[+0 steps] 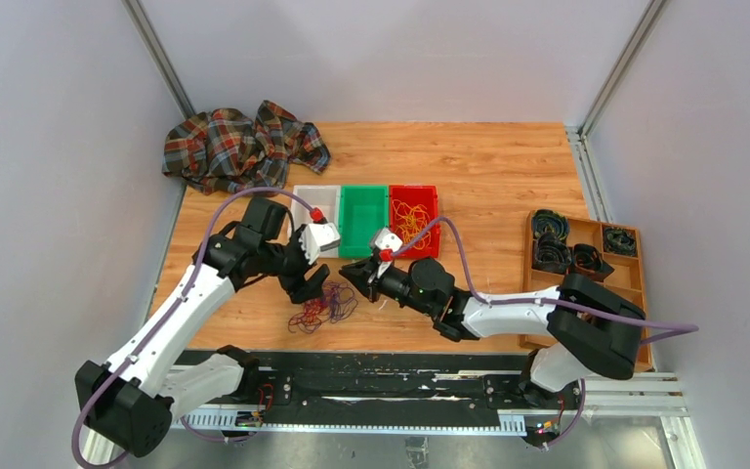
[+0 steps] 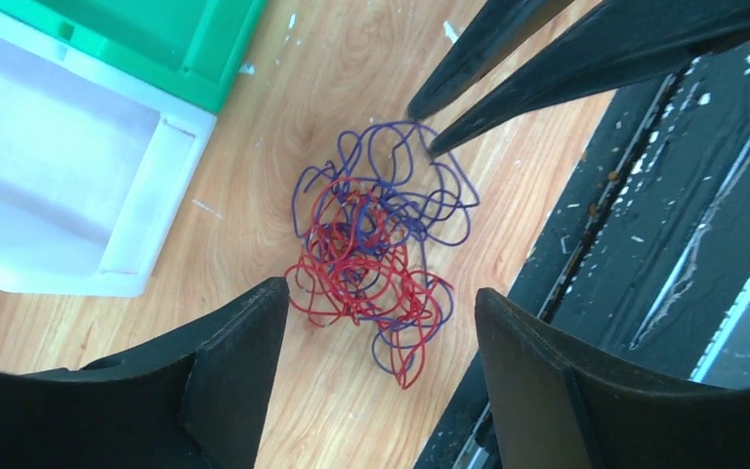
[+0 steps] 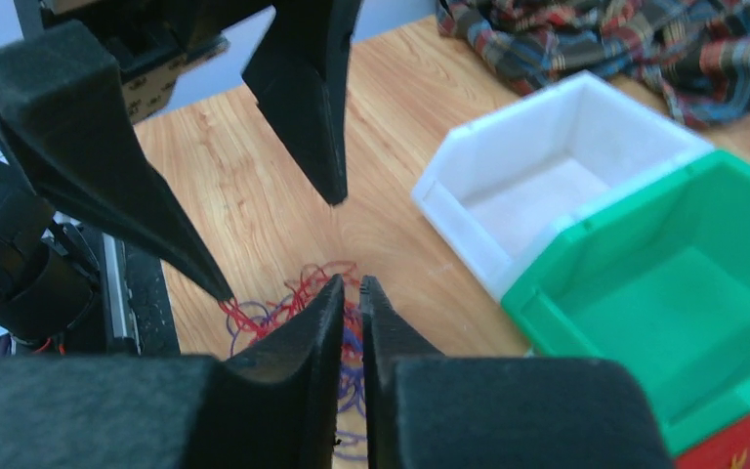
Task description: Untangle the cables
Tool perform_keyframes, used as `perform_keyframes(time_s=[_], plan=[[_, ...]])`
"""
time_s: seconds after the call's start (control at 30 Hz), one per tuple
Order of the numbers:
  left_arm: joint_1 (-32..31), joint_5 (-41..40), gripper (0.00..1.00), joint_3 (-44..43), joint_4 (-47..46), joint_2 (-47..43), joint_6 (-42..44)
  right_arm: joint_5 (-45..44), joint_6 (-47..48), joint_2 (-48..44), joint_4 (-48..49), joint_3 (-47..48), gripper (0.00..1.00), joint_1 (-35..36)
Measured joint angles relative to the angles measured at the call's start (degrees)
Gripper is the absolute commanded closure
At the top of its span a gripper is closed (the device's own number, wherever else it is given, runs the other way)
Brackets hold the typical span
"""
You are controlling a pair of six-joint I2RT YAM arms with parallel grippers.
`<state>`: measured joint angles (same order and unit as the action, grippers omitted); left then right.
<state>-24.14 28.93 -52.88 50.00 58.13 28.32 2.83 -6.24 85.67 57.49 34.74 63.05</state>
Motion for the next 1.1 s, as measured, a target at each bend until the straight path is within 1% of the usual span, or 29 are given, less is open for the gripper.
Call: perform_keyframes(time_s=[0.1,0.13,0.2,0.23,0.3,0.4,0.53,0.57,0.6,0.63,0.67,0.7,0.73,0.87,1.1], plan=[[0.0,-2.9,0.29,0.9,-0.7,1.6,0.1,-2.1,-0.9,-0.7,0.2,-2.8,0.65,0.0],[0.0,-4.3,0.29,1.1,-0.7,2.8,0.1,-3.1,-1.3,-0.9,0.2,-3.9,0.57,0.0],[0.0,-6.3,0.31,1.5,-1.0,5.4,0.2,-4.9,-1.9,-1.6,0.1,-5.8,0.51,0.0],[0.0,-7.3,0.32,1.9,-1.5,6.7,0.3,-6.2,-2.1,-2.3,0.1,-6.9,0.50,0.0],[0.0,-8.7,0.36,3.4,-2.8,8.1,0.8,-8.2,-2.5,-3.7,0.3,-8.7,0.50,0.0],[0.0,-10.2,0.46,6.0,-4.6,9.2,1.8,-11.0,-3.0,-6.1,0.5,-11.6,0.52,0.0],[0.0,-11.1,0.54,7.9,-6.3,11.8,3.3,-13.1,-3.5,-8.6,0.6,-14.2,0.54,0.0],[0.0,-11.0,0.59,8.2,-6.7,12.4,3.7,-13.4,-3.6,-8.9,0.6,-14.5,0.54,0.0],[0.0,-11.0,0.67,8.4,-7.0,12.9,4.2,-13.6,-3.7,-9.1,0.6,-14.8,0.55,0.0],[0.0,-11.0,0.78,8.8,-7.6,13.4,4.6,-13.9,-3.8,-9.3,0.6,-14.9,0.56,0.0],[0.0,-11.1,0.92,9.0,-8.0,13.8,4.7,-13.9,-3.8,-9.3,0.6,-15.0,0.57,0.0],[0.0,-11.2,0.97,9.2,-8.5,14.2,5.0,-14.0,-3.9,-9.3,0.6,-15.0,0.58,0.0],[0.0,-11.1,0.99,9.2,-9.0,14.7,5.5,-14.1,-4.0,-9.3,0.7,-15.1,0.60,0.0],[0.0,-9.0,0.99,7.5,-9.8,15.5,5.6,-14.6,-4.8,-9.3,2.1,-16.1,0.63,0.0],[-3.8,-2.3,0.99,-3.5,-9.5,15.5,4.4,-15.1,-6.0,-9.3,3.5,-17.5,0.63,0.0]])
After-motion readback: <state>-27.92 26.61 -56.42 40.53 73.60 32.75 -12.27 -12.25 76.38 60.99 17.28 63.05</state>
